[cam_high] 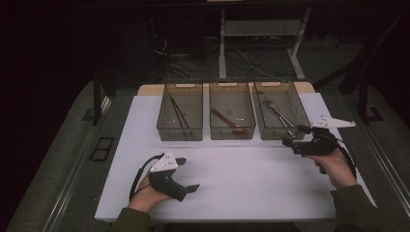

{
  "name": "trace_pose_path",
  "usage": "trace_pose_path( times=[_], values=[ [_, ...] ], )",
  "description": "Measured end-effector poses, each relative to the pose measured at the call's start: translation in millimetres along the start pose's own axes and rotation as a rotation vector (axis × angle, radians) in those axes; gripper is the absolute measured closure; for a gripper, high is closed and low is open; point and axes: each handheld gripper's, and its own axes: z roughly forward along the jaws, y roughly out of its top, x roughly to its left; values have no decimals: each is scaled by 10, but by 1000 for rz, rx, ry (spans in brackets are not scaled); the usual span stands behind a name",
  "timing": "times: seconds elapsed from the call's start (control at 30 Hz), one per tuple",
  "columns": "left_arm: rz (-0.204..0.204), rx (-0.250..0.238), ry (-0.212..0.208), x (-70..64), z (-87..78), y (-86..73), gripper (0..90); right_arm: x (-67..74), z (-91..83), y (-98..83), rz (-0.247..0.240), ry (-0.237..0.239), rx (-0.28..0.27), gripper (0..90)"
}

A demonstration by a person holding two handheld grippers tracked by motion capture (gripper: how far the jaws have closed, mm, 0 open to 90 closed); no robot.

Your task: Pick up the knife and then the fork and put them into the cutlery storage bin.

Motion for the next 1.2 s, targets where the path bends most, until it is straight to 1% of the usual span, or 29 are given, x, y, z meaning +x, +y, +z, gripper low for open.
trace_pose_path(
  times=[0.1,0.23,0.3,0.4,0.5,0.6,0.67,0.8,0.93,1.0,1.07,1.2],
  values=[
    [0,-1,0,-3,-1,1,0,77,-25,-38,-12,15,5,164],
    [0,-2,3,-2,2,4,0,140,-54,-107,-5,44,-7,164],
    [4,-3,4,-3,-3,6,0,175,-61,-148,-8,50,-2,164],
    [-1,-9,4,-11,-7,7,0,229,-69,-222,-7,66,-1,164],
    [4,-4,3,-16,-12,11,0,287,-76,-285,-11,73,6,164],
    [4,-10,4,-14,-12,12,0,335,-84,-340,-18,73,10,164],
    [1,-10,3,-12,-12,10,0,355,-95,-373,-18,77,13,164],
    [8,-5,3,-10,-16,11,0,384,-105,-434,-17,83,17,164],
    [8,-6,3,-10,-18,12,0,433,-121,-485,-17,90,15,163],
    [6,-6,2,-9,-15,11,0,458,-125,-508,-18,100,19,127],
    [6,-8,2,-11,-14,12,0,488,-129,-530,-15,108,24,128],
    [6,-8,3,-13,-17,13,0,546,-121,-569,-27,112,28,127]
  ],
)
